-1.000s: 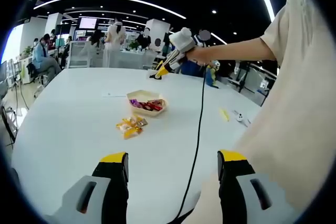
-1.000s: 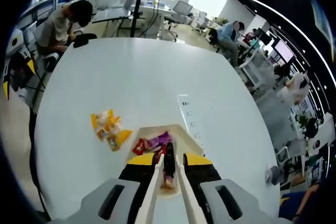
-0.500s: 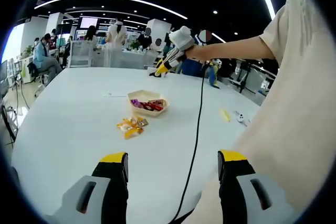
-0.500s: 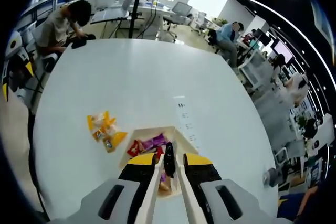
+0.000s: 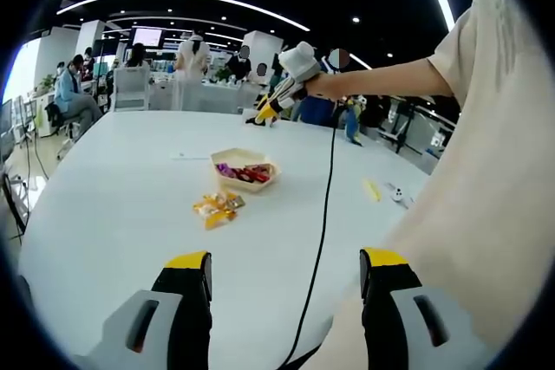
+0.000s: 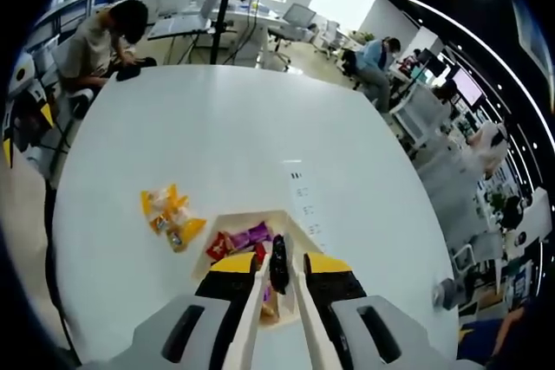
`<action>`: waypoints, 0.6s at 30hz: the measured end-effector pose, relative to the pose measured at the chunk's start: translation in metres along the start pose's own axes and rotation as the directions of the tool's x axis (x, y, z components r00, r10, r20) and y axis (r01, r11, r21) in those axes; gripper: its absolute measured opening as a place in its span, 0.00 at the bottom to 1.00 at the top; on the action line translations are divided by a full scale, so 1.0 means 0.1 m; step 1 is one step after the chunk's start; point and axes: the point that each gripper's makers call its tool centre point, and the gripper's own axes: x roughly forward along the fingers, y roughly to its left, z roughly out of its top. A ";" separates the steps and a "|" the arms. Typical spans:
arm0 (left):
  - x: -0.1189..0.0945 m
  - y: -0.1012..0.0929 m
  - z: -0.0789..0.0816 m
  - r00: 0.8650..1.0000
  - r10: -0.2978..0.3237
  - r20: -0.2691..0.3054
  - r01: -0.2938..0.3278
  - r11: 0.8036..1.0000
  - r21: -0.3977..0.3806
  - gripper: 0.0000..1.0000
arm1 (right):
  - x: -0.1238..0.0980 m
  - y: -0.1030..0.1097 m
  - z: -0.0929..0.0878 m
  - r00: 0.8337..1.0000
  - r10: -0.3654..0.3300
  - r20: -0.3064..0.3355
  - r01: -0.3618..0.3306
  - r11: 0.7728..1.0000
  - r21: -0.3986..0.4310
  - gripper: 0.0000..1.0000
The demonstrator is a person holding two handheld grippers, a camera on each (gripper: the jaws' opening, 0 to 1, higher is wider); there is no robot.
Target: Place the target food into the container with the food tongs after gripping and lifting it, then release it inside without dropping or visibly crushing the food.
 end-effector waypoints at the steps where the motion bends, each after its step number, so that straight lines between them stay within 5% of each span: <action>1: 0.00 0.00 0.00 1.000 0.001 0.000 -0.001 1.000 0.000 0.70 | 0.00 0.00 0.00 1.000 -0.001 0.000 0.001 1.000 -0.002 0.20; 18: 0.01 0.01 0.00 1.000 -0.001 0.001 0.001 1.000 -0.001 0.69 | 0.02 0.00 -0.01 1.000 0.000 -0.005 0.000 1.000 -0.011 0.21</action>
